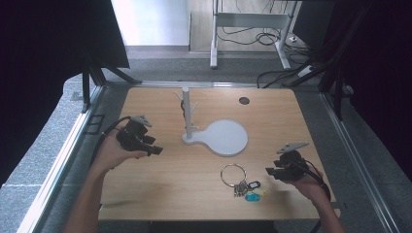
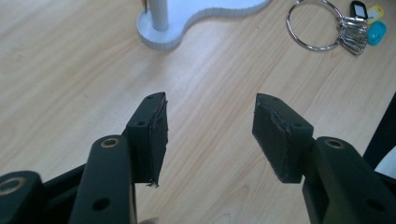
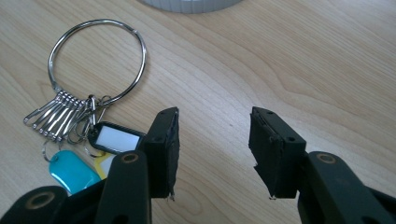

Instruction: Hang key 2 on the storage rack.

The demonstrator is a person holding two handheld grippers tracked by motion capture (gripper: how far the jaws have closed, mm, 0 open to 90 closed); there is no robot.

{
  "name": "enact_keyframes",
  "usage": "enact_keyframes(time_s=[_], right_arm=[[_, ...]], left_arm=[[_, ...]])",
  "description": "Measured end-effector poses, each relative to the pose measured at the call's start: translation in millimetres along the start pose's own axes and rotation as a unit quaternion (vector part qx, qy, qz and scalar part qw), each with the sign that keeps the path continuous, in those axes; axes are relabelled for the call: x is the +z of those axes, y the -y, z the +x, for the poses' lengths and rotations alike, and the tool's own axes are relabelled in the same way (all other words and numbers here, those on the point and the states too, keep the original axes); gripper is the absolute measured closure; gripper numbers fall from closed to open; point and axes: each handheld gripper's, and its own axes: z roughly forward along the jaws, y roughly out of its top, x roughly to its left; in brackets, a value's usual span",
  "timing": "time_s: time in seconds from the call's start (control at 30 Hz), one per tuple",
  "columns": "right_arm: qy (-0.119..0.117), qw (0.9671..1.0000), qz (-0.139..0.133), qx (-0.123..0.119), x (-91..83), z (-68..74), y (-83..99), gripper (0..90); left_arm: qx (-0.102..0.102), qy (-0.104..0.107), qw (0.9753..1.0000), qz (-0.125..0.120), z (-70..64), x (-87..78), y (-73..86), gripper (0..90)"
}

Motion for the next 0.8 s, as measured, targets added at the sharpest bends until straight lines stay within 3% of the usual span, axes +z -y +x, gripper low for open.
enact_keyframes(time_s=[0.17,0.27,0.43,0.6,0.8], right_arm=[[-0.007,0.9997,0.015,-0.017,1.4,2.0,-12.0,53.6],[-0.019,0.9996,0.014,-0.015,0.8,1.9,-18.2,53.6],[-0.028,0.9994,0.014,-0.014,3.6,-0.2,-25.1,53.0],[-0.025,0.9992,0.02,-0.024,8.1,1.5,-33.5,52.1],[-0.025,0.9986,0.037,-0.027,10.7,4.1,-42.5,54.6]], left_arm=[[-0.012,0.0,0.9999,-0.001,-0.4,7.6,13.7,45.5],[-0.016,-0.016,0.9997,0.004,-1.2,10.8,23.6,45.0],[-0.027,-0.021,0.9994,-0.001,-5.3,18.4,38.7,45.0],[-0.029,-0.011,0.9994,-0.017,-9.8,27.9,51.1,44.5],[-0.033,-0.01,0.9994,-0.008,-8.2,43.1,60.4,43.8]])
